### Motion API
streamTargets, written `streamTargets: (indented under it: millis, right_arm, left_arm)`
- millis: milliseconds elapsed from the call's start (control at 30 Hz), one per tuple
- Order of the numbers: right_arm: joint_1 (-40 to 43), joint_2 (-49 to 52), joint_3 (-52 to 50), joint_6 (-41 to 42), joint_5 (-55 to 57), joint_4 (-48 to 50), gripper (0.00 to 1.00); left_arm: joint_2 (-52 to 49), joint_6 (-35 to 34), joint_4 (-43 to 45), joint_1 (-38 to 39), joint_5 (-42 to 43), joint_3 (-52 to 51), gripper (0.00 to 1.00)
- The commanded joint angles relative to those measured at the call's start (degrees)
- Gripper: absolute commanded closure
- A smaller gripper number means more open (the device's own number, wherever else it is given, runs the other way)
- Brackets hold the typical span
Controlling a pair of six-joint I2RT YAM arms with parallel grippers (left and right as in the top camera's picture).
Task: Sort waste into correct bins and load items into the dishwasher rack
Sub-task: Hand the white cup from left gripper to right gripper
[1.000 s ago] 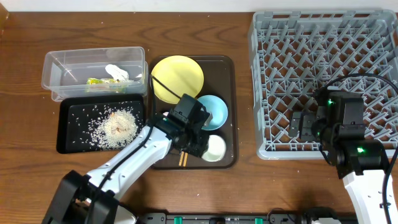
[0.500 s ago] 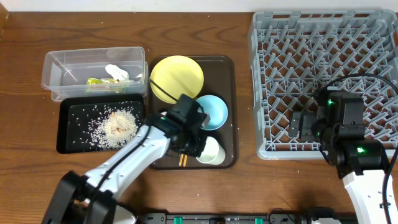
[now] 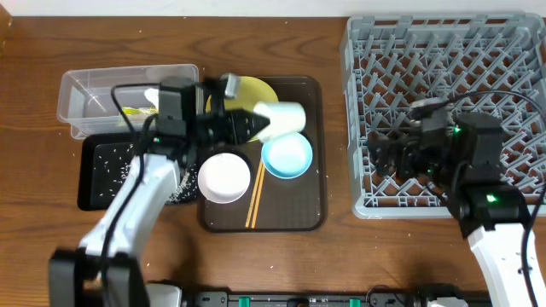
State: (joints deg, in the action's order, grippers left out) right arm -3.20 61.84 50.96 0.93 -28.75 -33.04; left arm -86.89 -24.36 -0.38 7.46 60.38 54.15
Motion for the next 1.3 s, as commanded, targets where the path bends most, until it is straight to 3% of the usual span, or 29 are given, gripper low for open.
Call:
streamTargets:
  millis: [0, 167, 333, 500, 733, 833, 967, 1267]
  right_arm:
    - [0.42, 3.65, 0.76, -7.39, -20.7, 0.09, 0.01]
    - [-2.12, 10.03, 0.76, -9.4, -23.69, 1.38, 0.02]
    - [-4.24, 16.04, 0.76, -10.88, -32.44, 9.03, 0.01]
    - [-5.9, 20.92, 0.76, -10.75, -43.8, 17.35, 0.01]
    - [-6.62, 21.84, 0.79, -6.84, -45.7, 23.5, 0.01]
    - [-6.62, 21.84, 0.79, -4.42, -45.7, 26.43, 0.04]
    - [-6.62, 21.84, 0.79, -3.91, -45.68, 26.86, 0.17]
    - [-6.64, 21.84, 0.79, -3.91, -45.68, 26.88, 0.3]
  left_arm:
    - [-6.34, -12.28, 6.91, 0.13, 20.11, 0.42, 0.94]
    - [-11.63, -16.31, 11.67, 2.14, 25.59, 0.42, 0.94]
    - [-12.07, -16.35, 13.03, 4.35, 27.63, 0.42, 0.94]
    - [-12.07, -16.46, 13.18, 5.84, 27.45, 0.42, 0.94]
    - [-12.07, -16.46, 13.18, 6.01, 26.62, 0.42, 0.94]
    - [-12.07, -16.48, 13.16, 6.01, 26.62, 0.42, 0.94]
    - [-12.07, -16.48, 13.18, 6.01, 26.62, 0.42, 0.94]
    - [-12.07, -16.72, 13.16, 6.01, 26.6, 0.42, 0.94]
